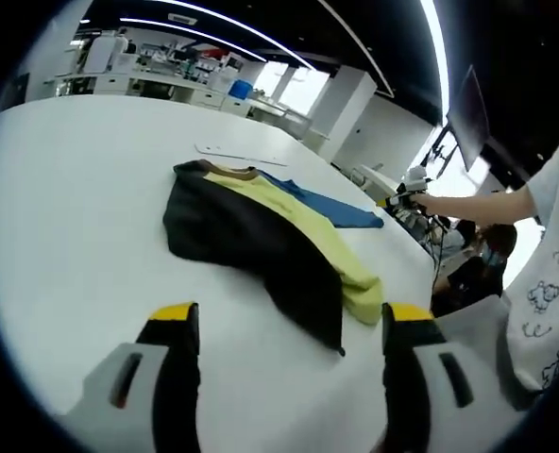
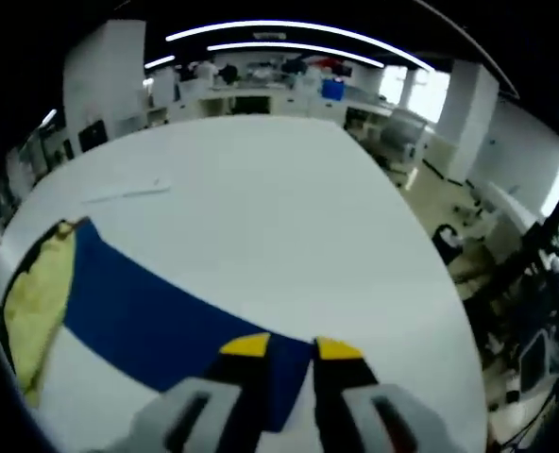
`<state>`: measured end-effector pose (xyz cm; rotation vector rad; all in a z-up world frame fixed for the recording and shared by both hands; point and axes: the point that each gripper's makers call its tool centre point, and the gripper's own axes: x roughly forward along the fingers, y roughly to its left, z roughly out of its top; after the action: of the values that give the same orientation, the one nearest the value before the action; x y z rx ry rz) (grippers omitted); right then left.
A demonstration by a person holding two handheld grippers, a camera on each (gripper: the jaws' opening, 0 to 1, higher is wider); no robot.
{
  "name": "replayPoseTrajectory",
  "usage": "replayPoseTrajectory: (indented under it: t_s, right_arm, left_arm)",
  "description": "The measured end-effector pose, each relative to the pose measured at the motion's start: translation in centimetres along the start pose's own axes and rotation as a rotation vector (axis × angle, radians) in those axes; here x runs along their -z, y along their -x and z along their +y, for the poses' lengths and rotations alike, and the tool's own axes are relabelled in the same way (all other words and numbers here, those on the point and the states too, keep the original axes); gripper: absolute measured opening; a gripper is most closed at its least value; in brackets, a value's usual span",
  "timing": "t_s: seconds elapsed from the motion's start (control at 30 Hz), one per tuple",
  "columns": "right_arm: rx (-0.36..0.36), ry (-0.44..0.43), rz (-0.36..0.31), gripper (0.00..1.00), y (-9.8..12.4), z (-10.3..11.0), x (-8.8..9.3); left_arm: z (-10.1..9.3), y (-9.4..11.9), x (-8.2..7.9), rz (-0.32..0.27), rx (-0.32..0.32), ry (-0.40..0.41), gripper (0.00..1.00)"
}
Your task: Fold the garment on the visible template until the final outline fits inside the template.
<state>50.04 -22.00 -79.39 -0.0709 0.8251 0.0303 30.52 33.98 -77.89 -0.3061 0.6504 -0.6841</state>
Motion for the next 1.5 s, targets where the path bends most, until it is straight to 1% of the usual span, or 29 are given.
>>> replayPoseTrajectory:
  t_s: [0.03, 0.07, 0.1, 0.13, 0.2, 0.23, 0.27, 0.3, 0.37, 0.4, 0.5, 0.57, 0.63, 0.67, 0.7, 0.77, 0.83, 0.9, 0.93, 0.97, 1.03, 1.07, 1.13, 1.17, 1.23, 1.3, 1.37, 1.43, 1.5]
  right_arm:
    - [-0.019, -0.009, -0.008, 0.26, 0.1, 0.3, -0.1]
    - [-0.041, -0.014, -0.017, 0.31, 0.0, -0.1, -0.2]
    - [-0.056, -0.01, -0.034, 0.38, 0.1, 0.1, -0.4]
    - [-0.085, -0.007, -0.064, 0.45, 0.5, 0.6, -0.6]
    - [-0.12, -0.012, -0.088, 0.59, 1.3, 1.6, -0.5]
    - [-0.132, -0.01, -0.089, 0.64, 1.7, 2.0, -0.3]
    - [-0.164, 0.0, -0.118, 0.7, 2.1, 2.6, -0.4]
    - [-0.163, -0.01, -0.132, 0.78, 2.3, 2.6, -0.5]
    - [-0.204, 0.011, -0.158, 0.91, 3.0, 3.5, -0.6]
    - [-0.21, 0.012, -0.169, 0.99, 3.4, 3.8, -0.6]
    - [-0.223, 0.04, -0.188, 0.99, 4.7, 4.8, -0.4]
    - [-0.227, 0.047, -0.187, 0.99, 5.3, 5.5, -0.1]
    - [-0.247, 0.049, -0.199, 0.99, 6.1, 6.3, -0.1]
    - [-0.249, 0.051, -0.201, 0.99, 6.3, 6.4, 0.0]
    - [-0.262, 0.06, -0.219, 0.99, 6.7, 6.7, -0.2]
    - [-0.272, 0.06, -0.222, 0.99, 6.6, 6.6, -0.3]
    - [-0.293, 0.066, -0.241, 0.99, 7.8, 8.0, -0.3]
    - [-0.307, 0.064, -0.247, 0.99, 8.2, 8.6, -0.2]
    - [-0.321, 0.065, -0.253, 0.99, 9.0, 9.6, 0.0]
    - [-0.323, 0.069, -0.256, 0.99, 9.3, 10.0, 0.1]
    - [-0.338, 0.071, -0.267, 0.99, 9.2, 9.8, 0.1]
    - [-0.349, 0.069, -0.273, 0.99, 10.0, 10.5, 0.4]
    - [-0.358, 0.072, -0.286, 0.99, 10.6, 11.1, 0.5]
    - [-0.364, 0.07, -0.289, 0.99, 10.8, 11.3, 0.5]
    - [-0.378, 0.063, -0.301, 0.99, 11.3, 11.7, 0.5]
    - [-0.387, 0.062, -0.314, 0.99, 12.0, 12.4, 0.5]
    - [-0.393, 0.061, -0.324, 0.99, 12.5, 12.8, 0.5]
    - [-0.399, 0.055, -0.329, 0.99, 13.0, 13.2, 0.6]
    - [-0.408, 0.045, -0.336, 0.99, 13.2, 13.2, 0.5]
  left_arm:
    - [-0.1, 0.0, 0.0, 0.0, 0.001, -0.001, 0.76]
    - [-0.1, -0.1, 0.0, 0.0, 0.002, -0.002, 0.76]
    - [-0.2, -0.1, 0.0, -0.001, 0.004, -0.003, 0.76]
    - [-0.2, -0.2, -0.1, -0.003, 0.006, -0.004, 0.76]
    - [-0.3, -0.3, -0.1, -0.004, 0.009, -0.005, 0.76]
    - [-0.3, -0.3, -0.1, -0.002, 0.01, -0.007, 0.76]
    - [-0.4, -0.4, -0.2, -0.003, 0.013, -0.011, 0.76]
    - [-0.5, -0.4, -0.2, -0.003, 0.014, -0.012, 0.76]
    - [-0.5, -0.4, -0.3, -0.004, 0.018, -0.014, 0.76]
    - [-0.5, -0.4, -0.3, -0.002, 0.018, -0.017, 0.76]
    - [-0.6, -0.4, -0.3, 0.0, 0.018, -0.024, 0.76]
    - [-0.7, -0.5, -0.3, 0.004, 0.017, -0.035, 0.76]
    - [-1.0, -0.6, -0.2, 0.009, 0.021, -0.044, 0.75]
    - [-1.2, -0.7, 0.0, 0.016, 0.023, -0.051, 0.74]
    - [-1.2, -0.8, 0.0, 0.019, 0.023, -0.052, 0.73]
    - [-1.4, -1.0, 0.4, 0.033, 0.022, -0.062, 0.7]
    - [-1.7, -1.3, 0.9, 0.046, 0.015, -0.061, 0.66]
    - [-2.2, -1.6, 1.4, 0.045, 0.017, -0.053, 0.65]
    - [-2.2, -1.7, 1.5, 0.044, 0.013, -0.045, 0.64]
    - [-2.6, -1.9, 1.8, 0.047, 0.004, -0.028, 0.63]
    - [-2.8, -2.2, 2.2, 0.049, -0.006, -0.017, 0.61]
    - [-2.9, -2.3, 2.4, 0.055, -0.017, -0.009, 0.6]
    - [-3.7, -2.6, 2.9, 0.059, -0.025, 0.007, 0.57]
    - [-3.9, -2.7, 3.4, 0.068, -0.03, 0.028, 0.56]
    - [-4.1, -2.7, 4.1, 0.088, -0.045, 0.052, 0.5]
    - [-4.4, -2.8, 4.8, 0.099, -0.061, 0.052, 0.46]
    - [-4.8, -2.9, 5.4, 0.102, -0.072, 0.109, 0.43]
    - [-4.8, -3.1, 6.0, 0.117, -0.083, 0.126, 0.37]
    - [-4.7, -3.4, 6.4, 0.118, -0.093, 0.159, 0.34]
